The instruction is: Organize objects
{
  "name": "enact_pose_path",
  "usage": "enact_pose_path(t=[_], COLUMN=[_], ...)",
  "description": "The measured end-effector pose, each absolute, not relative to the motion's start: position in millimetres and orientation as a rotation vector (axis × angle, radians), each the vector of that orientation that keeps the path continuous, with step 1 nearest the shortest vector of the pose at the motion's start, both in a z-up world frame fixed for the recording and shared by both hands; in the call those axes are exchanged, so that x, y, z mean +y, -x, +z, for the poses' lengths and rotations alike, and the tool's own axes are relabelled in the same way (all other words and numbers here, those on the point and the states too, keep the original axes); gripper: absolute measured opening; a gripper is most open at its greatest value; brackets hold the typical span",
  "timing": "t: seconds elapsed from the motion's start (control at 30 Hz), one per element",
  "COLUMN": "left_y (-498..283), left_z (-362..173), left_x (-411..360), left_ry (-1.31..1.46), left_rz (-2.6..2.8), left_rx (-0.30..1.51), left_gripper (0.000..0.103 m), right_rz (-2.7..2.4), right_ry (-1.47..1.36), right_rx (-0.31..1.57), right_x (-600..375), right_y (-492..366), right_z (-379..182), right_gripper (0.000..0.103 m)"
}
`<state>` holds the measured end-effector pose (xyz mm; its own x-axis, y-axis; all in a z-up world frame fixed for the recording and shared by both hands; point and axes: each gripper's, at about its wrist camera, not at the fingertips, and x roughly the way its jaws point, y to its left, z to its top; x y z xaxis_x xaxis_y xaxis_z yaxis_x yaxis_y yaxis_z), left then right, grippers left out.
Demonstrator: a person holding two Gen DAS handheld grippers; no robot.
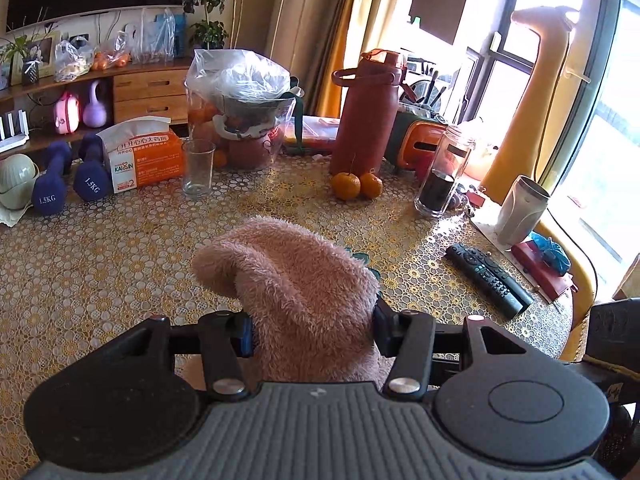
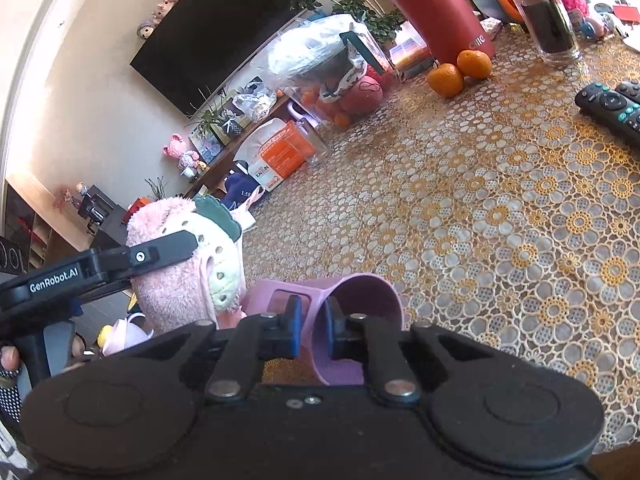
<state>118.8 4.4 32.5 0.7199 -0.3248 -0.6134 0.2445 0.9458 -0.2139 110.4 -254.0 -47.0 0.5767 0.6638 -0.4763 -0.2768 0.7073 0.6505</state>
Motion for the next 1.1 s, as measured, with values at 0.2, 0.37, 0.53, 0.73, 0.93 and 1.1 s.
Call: enact_pose_path(t=[0.2, 0.37, 0.53, 0.73, 0.93, 1.1], left_y=[-108, -107, -105, -103, -101, -97], left_z=[32, 9, 0, -4, -5, -8], left_x=[-7, -33, -28, -10, 5, 22], left_ry=[0.106, 0.036, 0.05, 0.064, 0.067, 0.106], left_rz=[-0.409, -0.46, -0.444, -0.38, -0.336, -0.294], left_rx=[0.733, 0.803, 0.799, 0.801, 0.795, 0.803], left_gripper=[0.053, 0.053, 0.053, 0.053, 0.054, 0.054], right_rz=[0.624, 0.652, 0.662, 0.666, 0.667, 0.674], right_ry=[-0.285, -0.152, -0.078, -0.083, -0.073, -0.054], right_rx=[0.713, 0.681, 0.671, 0.661, 0.657, 0.655], right_x=[-234, -221, -213, -216, -215, -212], right_y=[-87, -70, -60, -60, -56, -53], right_z=[-41, -43, -44, -46, -47, -47], right_gripper=[0.006, 0.005, 0.006, 0.005, 0.006, 0.007])
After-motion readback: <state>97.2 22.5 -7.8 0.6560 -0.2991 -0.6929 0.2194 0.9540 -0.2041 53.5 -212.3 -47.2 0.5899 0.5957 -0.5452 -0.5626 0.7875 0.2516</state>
